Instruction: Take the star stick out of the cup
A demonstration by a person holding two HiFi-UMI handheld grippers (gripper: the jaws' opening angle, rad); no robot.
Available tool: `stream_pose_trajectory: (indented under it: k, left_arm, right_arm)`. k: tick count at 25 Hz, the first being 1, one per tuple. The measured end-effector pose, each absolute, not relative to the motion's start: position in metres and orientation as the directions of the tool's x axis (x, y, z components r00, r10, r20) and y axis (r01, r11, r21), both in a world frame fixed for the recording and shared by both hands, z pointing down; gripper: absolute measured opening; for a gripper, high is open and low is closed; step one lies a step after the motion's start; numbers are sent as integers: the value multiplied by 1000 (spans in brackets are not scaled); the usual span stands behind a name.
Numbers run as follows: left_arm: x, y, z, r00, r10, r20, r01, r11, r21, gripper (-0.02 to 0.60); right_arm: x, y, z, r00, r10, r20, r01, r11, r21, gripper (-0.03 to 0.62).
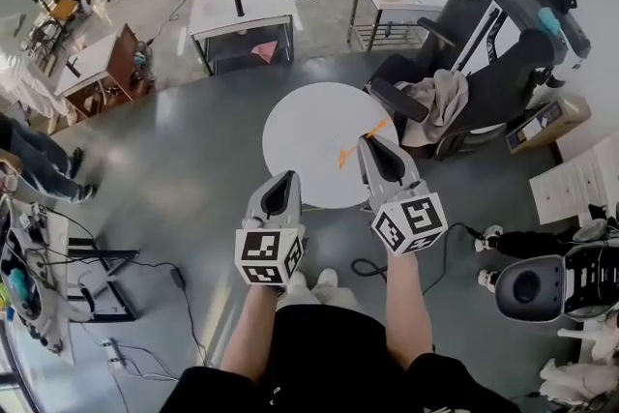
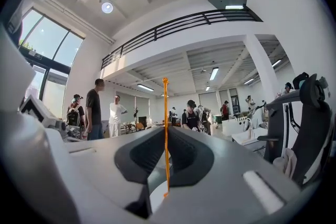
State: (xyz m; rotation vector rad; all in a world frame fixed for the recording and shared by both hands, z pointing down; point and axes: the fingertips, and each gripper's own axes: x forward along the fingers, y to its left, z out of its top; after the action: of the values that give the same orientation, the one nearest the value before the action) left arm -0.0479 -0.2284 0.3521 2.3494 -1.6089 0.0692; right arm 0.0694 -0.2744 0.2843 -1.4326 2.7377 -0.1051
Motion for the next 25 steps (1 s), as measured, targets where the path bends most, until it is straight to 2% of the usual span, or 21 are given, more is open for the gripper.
stream_pose_trajectory:
  k: [6,25]
  left_arm:
    - [-51,-225,332,369,-916,156,-920,-337,199,2]
    - [-25,-210,332,407,-897,170,-910,-383,157,3]
  right_arm:
    - [69,-240,291,-587,-810,-10,-805,584,-105,18]
    - [74,-211,317,-590,-808,-11,-798,585,-148,18]
